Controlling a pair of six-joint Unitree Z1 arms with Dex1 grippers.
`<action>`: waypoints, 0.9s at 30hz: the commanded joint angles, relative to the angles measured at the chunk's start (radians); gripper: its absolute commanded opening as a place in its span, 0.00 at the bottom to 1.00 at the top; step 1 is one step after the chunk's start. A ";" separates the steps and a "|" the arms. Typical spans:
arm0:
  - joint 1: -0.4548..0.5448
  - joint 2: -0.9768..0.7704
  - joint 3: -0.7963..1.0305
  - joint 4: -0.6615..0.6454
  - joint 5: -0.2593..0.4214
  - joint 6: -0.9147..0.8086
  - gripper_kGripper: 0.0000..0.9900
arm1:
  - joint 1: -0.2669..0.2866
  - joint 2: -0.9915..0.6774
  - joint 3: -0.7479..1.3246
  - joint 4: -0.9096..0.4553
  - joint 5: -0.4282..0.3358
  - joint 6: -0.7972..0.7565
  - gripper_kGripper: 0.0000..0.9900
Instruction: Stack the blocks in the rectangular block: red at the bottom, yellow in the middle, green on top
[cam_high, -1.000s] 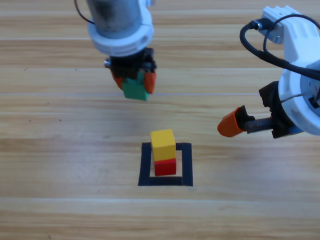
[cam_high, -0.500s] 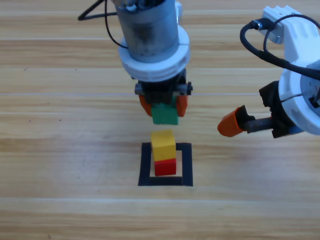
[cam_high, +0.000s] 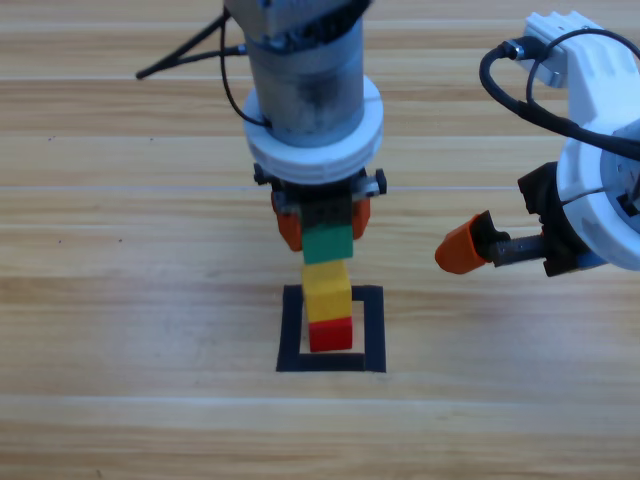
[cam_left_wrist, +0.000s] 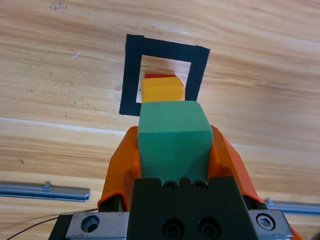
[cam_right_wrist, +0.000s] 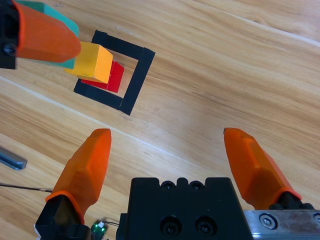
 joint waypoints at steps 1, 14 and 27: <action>-0.025 0.083 -0.001 0.010 0.020 -0.002 0.04 | -0.020 -0.011 0.026 -0.015 -0.003 -0.003 1.00; -0.025 0.123 -0.031 0.010 0.014 0.004 0.04 | -0.020 -0.012 0.027 -0.015 -0.003 -0.003 1.00; -0.025 0.126 -0.029 0.010 0.010 0.015 0.04 | -0.018 -0.015 0.027 -0.015 -0.003 -0.003 1.00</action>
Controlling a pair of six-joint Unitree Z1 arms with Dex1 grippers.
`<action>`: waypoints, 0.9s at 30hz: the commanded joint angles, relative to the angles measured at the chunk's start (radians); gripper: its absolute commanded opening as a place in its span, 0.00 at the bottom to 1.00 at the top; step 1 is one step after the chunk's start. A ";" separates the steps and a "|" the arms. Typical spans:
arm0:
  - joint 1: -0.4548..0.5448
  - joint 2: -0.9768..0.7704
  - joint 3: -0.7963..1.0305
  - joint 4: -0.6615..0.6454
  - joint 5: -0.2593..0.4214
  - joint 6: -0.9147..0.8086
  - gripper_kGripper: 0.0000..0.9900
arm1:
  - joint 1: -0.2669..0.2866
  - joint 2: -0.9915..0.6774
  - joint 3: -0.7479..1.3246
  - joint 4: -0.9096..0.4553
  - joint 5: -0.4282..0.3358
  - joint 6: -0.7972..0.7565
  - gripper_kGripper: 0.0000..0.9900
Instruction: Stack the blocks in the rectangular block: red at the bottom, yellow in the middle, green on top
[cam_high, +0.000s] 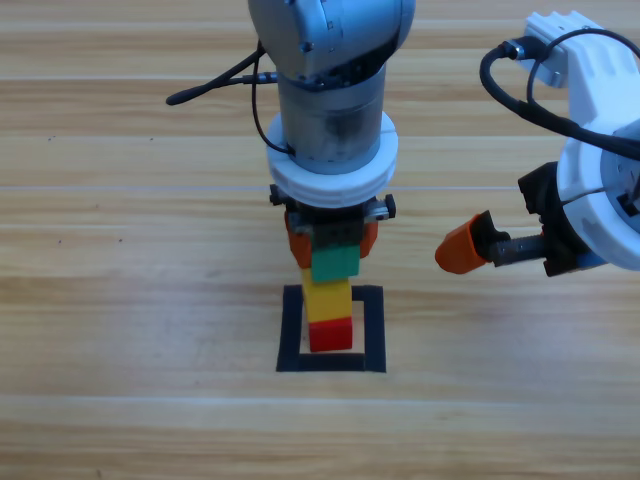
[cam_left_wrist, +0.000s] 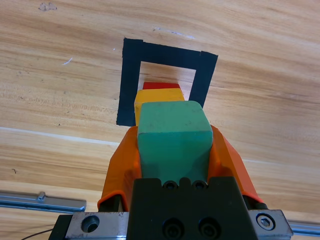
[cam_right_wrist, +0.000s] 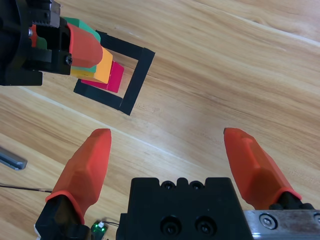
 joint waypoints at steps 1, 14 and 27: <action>-0.024 0.046 0.004 0.009 -0.003 0.020 0.04 | -0.018 -0.015 0.027 -0.015 -0.003 -0.003 1.00; -0.023 0.045 0.022 0.009 -0.012 0.029 0.04 | -0.020 -0.015 0.027 -0.015 -0.003 -0.003 1.00; -0.020 0.045 0.033 0.009 -0.018 -0.006 0.04 | -0.020 -0.015 0.027 -0.015 -0.003 -0.004 1.00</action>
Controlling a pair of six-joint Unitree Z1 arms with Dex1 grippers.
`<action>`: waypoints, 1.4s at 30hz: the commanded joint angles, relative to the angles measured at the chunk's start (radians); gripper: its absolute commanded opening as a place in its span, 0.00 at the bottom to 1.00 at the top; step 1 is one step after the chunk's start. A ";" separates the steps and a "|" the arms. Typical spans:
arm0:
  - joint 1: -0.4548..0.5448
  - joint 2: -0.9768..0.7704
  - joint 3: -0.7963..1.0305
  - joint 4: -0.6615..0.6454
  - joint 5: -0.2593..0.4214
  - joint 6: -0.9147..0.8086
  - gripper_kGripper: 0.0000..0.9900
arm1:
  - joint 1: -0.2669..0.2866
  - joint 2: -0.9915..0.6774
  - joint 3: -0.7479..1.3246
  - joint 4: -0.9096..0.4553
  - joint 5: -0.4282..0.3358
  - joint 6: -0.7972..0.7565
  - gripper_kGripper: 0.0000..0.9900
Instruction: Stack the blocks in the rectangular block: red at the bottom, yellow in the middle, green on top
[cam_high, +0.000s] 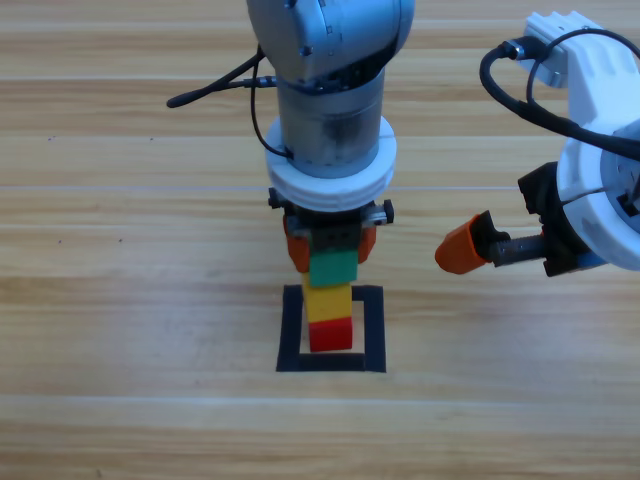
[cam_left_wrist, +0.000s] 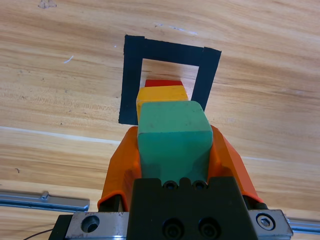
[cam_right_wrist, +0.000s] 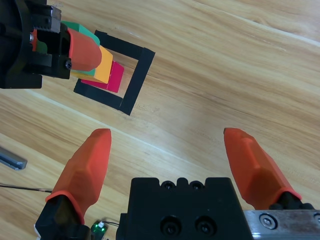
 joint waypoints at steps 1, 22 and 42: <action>-0.020 0.045 0.024 0.009 -0.012 -0.023 0.04 | -0.018 -0.015 0.026 -0.015 -0.003 -0.003 1.00; -0.018 0.045 0.038 0.009 -0.012 -0.024 0.04 | -0.020 -0.014 0.026 -0.015 0.003 -0.003 1.00; -0.018 0.062 0.038 0.007 -0.010 -0.023 0.04 | -0.020 -0.014 0.027 -0.015 0.003 -0.003 1.00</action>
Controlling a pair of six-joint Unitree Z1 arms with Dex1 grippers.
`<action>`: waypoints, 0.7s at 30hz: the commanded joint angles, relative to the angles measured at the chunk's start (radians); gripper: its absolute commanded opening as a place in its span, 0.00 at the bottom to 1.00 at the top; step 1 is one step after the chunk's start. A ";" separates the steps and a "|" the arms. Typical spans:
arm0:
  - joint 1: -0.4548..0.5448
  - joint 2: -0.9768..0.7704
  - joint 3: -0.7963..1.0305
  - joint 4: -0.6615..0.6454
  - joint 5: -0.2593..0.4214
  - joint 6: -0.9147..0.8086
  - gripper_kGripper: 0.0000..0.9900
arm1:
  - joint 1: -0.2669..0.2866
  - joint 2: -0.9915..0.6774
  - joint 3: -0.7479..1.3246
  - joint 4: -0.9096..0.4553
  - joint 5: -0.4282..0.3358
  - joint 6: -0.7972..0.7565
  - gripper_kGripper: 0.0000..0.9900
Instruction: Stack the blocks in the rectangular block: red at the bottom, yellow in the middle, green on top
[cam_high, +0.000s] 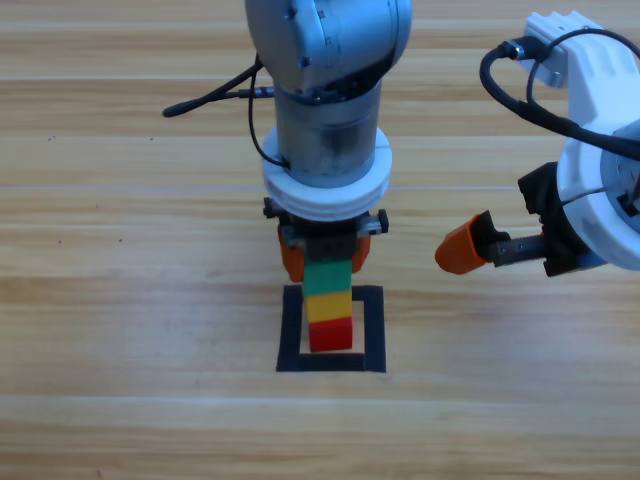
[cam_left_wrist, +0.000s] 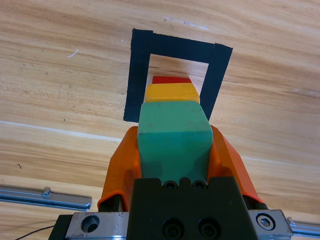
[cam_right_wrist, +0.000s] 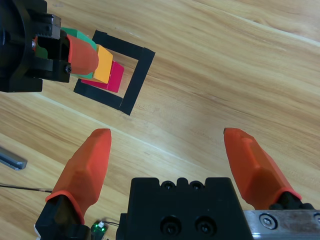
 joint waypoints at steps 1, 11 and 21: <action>-0.018 0.060 0.013 0.007 -0.007 -0.006 0.04 | -0.020 -0.014 0.026 -0.015 0.003 -0.004 1.00; -0.018 0.065 0.004 0.007 -0.007 -0.008 0.16 | -0.020 -0.014 0.027 -0.015 0.004 -0.004 1.00; -0.018 0.051 -0.002 0.007 -0.008 -0.012 0.59 | -0.020 0.003 0.021 -0.015 0.012 -0.010 1.00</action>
